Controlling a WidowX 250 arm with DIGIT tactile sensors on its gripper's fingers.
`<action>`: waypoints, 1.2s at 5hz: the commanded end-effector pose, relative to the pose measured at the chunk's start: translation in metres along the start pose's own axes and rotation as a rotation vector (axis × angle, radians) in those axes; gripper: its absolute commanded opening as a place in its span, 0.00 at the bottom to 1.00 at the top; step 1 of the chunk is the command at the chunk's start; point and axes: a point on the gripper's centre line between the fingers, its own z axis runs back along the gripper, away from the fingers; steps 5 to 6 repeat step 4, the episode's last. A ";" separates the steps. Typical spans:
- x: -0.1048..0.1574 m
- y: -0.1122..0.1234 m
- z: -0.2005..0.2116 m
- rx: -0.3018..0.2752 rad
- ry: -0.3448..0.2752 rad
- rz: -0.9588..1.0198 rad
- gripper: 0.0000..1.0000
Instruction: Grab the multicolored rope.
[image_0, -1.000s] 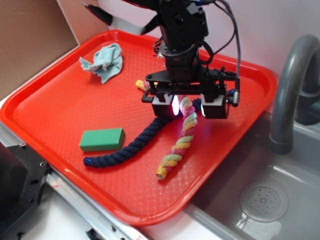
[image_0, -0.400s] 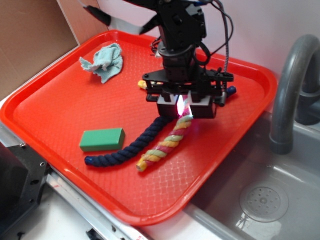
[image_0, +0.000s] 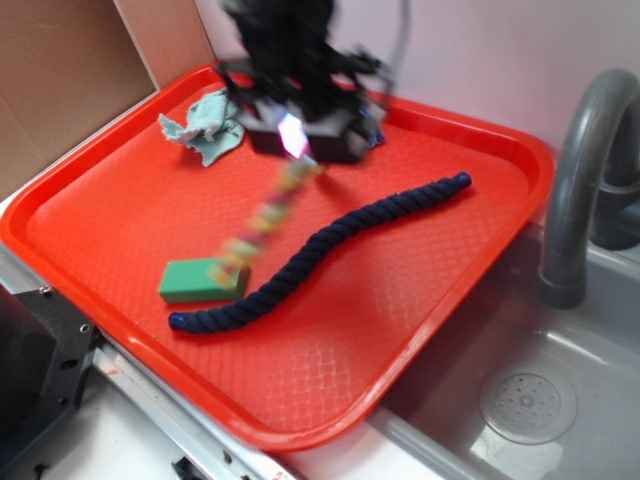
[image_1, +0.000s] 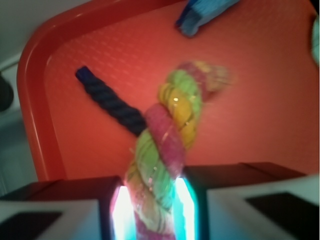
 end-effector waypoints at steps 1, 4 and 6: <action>-0.002 0.048 0.083 0.081 -0.045 -0.140 0.00; -0.004 0.065 0.093 0.072 -0.082 -0.076 0.00; -0.004 0.065 0.093 0.072 -0.082 -0.076 0.00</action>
